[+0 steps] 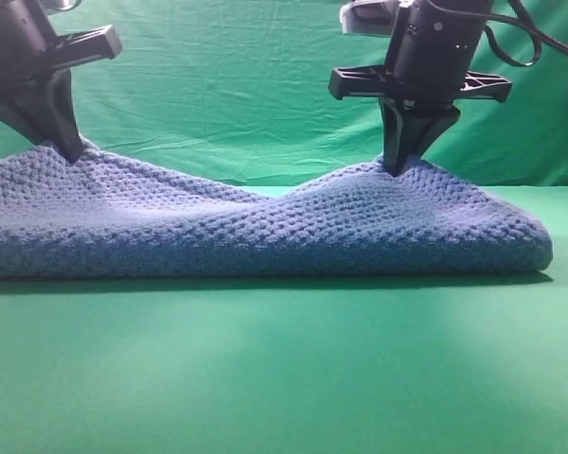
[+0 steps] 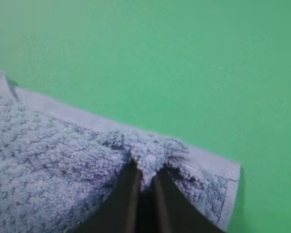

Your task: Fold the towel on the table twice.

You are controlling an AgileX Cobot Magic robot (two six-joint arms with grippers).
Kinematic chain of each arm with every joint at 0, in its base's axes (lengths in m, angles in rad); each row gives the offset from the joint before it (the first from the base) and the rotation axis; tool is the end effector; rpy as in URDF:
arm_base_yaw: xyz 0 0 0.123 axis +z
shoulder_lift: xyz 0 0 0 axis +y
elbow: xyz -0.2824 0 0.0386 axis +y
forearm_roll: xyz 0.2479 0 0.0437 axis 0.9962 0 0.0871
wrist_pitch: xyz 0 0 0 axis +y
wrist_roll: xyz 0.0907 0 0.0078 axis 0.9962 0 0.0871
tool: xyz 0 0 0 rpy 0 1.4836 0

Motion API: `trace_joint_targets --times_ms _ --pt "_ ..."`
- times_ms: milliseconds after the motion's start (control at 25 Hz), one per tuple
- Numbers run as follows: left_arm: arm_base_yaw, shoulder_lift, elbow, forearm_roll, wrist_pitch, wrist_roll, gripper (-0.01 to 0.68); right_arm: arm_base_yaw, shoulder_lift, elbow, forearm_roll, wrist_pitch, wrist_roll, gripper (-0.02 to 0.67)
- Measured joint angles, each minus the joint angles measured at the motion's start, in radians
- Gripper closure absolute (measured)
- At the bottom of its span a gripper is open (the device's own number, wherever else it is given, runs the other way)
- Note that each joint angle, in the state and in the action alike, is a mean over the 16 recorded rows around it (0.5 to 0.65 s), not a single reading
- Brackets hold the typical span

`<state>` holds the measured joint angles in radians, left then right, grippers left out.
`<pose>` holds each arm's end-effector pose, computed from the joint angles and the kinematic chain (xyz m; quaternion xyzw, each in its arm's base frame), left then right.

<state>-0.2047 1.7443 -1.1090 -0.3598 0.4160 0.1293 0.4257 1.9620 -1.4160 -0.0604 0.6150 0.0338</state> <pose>0.3550 -0.0870 0.2097 0.0234 0.9483 -0.1289 0.2892 0.3850 0.1711 0.1980 -0.2079 0.9465 0.0336 0.2446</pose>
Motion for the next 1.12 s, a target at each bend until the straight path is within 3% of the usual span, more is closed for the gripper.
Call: trace_joint_targets --times_ms 240,360,440,560,880,1000,1120 --pt "0.000 -0.035 -0.030 0.009 0.050 0.000 0.246 -0.001 -0.046 -0.001 -0.002 0.016 0.000 0.222" --pt "0.000 -0.072 -0.064 0.016 0.101 0.000 0.200 -0.001 -0.098 -0.001 -0.003 0.042 0.000 0.164" --pt "0.000 -0.104 -0.093 0.021 0.144 0.000 0.211 -0.001 -0.142 -0.001 -0.004 0.068 0.000 0.167" --pt "0.000 -0.163 -0.138 0.028 0.215 0.000 0.292 -0.001 -0.224 -0.001 -0.005 0.120 0.000 0.239" --pt "0.000 -0.367 -0.228 0.042 0.391 0.009 0.588 -0.001 -0.480 0.007 0.001 0.275 -0.002 0.545" --pt "0.000 -0.459 -0.232 0.045 0.444 0.017 0.650 -0.001 -0.582 0.028 0.017 0.321 -0.013 0.617" --pt "0.000 -0.565 -0.207 0.049 0.479 0.025 0.670 -0.001 -0.687 0.066 0.044 0.348 -0.035 0.646"
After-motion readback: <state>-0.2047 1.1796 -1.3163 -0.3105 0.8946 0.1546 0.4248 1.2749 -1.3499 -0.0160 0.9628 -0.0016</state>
